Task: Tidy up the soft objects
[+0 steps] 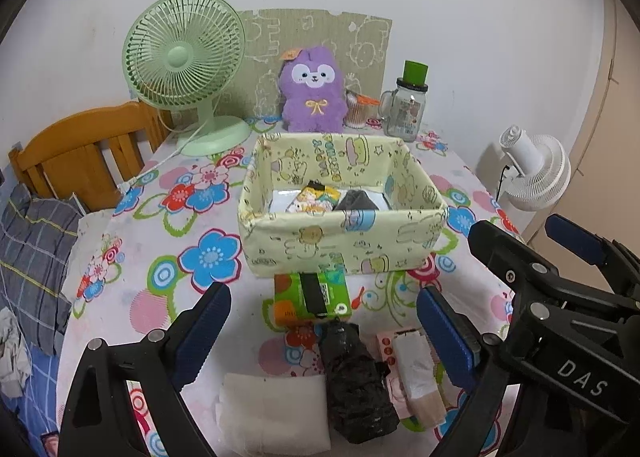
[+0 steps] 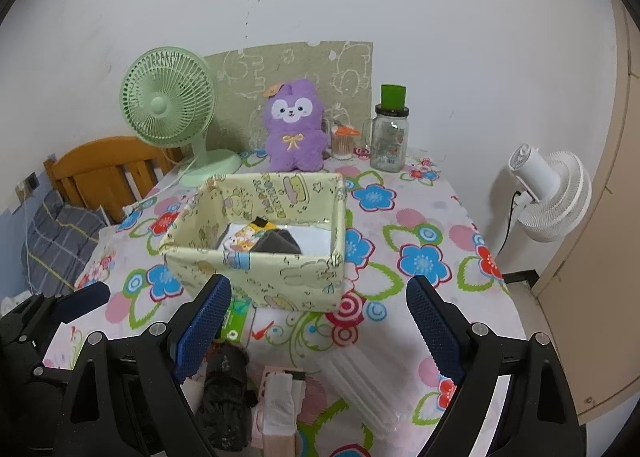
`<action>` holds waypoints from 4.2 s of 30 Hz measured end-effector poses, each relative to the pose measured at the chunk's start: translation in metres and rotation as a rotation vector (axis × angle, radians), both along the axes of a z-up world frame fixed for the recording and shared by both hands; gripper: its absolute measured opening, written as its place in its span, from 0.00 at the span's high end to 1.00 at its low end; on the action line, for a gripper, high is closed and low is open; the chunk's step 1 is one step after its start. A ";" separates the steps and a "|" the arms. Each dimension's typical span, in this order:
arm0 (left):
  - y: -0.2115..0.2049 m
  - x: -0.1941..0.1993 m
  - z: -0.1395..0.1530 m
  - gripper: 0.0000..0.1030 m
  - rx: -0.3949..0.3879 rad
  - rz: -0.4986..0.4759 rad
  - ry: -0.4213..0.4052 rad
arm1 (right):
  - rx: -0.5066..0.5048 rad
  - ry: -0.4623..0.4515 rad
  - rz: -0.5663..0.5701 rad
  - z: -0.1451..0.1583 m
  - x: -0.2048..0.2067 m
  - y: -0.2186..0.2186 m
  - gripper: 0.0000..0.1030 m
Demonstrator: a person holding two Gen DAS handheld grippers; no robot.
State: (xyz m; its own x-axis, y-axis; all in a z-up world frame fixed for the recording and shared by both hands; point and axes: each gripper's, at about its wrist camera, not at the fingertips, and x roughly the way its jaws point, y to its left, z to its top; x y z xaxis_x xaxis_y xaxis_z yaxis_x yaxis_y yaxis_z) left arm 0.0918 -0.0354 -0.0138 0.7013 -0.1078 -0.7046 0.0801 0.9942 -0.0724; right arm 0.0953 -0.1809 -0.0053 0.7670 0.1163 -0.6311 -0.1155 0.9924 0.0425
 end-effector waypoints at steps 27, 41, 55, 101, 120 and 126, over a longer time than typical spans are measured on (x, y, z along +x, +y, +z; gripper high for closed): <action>-0.019 -0.015 -0.057 0.15 0.007 -0.043 0.088 | -0.017 0.095 -0.014 -0.057 -0.022 -0.012 0.23; -0.028 -0.012 -0.083 0.17 0.055 -0.037 0.147 | -0.034 0.167 -0.023 -0.088 -0.019 -0.017 0.23; -0.029 0.004 -0.100 0.26 0.076 -0.029 0.193 | -0.029 0.229 -0.039 -0.112 -0.003 -0.024 0.25; -0.034 -0.004 -0.078 0.62 0.022 -0.067 0.117 | 0.001 0.237 0.012 -0.098 -0.002 -0.005 0.83; -0.035 -0.014 -0.056 0.62 0.019 -0.073 0.071 | 0.030 0.191 0.021 -0.077 -0.016 -0.007 0.87; -0.035 -0.018 -0.043 0.62 0.018 -0.077 0.045 | 0.035 0.165 0.016 -0.065 -0.020 -0.007 0.87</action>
State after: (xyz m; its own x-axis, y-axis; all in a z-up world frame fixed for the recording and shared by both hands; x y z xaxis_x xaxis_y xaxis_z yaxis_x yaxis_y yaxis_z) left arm 0.0738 -0.0702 -0.0566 0.6591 -0.1469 -0.7375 0.1530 0.9864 -0.0597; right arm 0.0757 -0.1880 -0.0698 0.6509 0.1520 -0.7438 -0.1201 0.9880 0.0969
